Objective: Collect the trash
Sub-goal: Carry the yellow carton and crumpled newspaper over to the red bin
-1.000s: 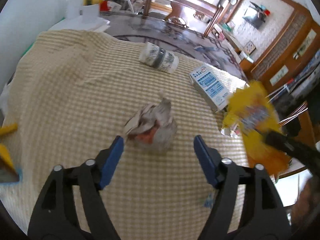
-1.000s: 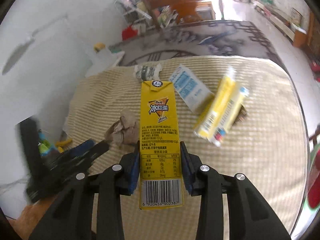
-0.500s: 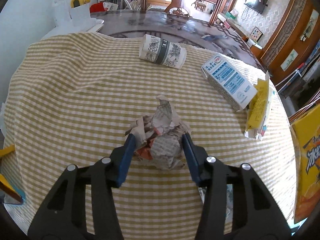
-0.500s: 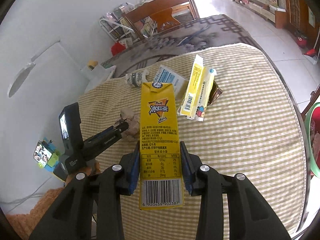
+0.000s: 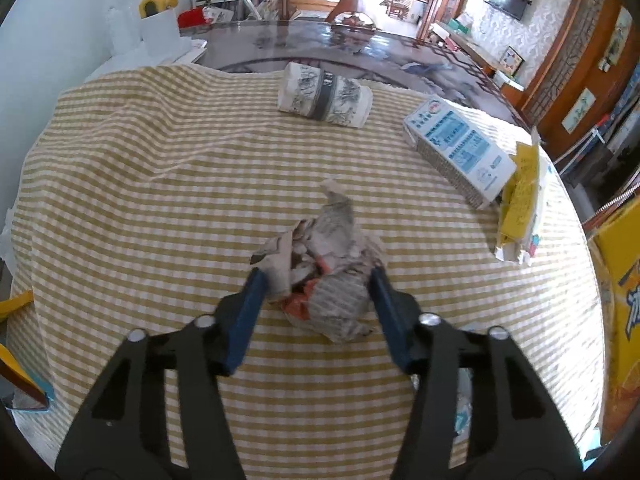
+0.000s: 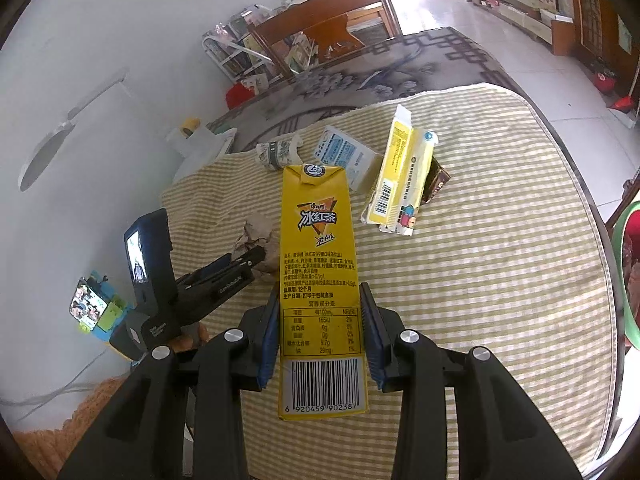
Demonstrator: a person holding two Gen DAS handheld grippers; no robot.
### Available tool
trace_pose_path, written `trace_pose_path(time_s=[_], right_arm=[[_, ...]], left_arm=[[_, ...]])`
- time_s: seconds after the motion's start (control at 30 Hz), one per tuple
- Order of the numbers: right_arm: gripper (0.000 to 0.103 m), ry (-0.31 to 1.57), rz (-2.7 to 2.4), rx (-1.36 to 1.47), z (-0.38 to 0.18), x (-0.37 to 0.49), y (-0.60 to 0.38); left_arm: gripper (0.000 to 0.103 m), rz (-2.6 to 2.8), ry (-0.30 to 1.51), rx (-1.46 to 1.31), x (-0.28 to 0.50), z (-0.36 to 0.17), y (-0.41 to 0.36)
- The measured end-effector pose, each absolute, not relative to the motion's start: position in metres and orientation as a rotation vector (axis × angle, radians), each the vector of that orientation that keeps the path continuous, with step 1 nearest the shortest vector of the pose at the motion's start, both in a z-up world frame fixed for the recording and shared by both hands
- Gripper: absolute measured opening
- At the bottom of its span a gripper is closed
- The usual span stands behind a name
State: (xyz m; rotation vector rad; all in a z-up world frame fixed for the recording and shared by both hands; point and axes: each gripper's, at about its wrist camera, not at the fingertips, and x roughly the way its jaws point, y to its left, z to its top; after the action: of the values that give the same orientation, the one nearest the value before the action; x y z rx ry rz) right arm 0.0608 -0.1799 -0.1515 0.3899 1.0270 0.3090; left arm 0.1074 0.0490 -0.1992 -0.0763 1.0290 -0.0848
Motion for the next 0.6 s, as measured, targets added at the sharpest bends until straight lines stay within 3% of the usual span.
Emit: trace_pose_path(time_s=[0.13,0.6], right_arm=[[0.035,1.013,0.309,0.394,-0.148,0.058,-0.181],[0.035,0.982,0.351,0.433,-0.147,0.054,-0.183]], left_arm=[[0.032,-0.099,1.034,-0.105,0.101,-0.189,0.048],[0.032,-0.167,0.765,-0.177,0.040,-0.059,0.029]])
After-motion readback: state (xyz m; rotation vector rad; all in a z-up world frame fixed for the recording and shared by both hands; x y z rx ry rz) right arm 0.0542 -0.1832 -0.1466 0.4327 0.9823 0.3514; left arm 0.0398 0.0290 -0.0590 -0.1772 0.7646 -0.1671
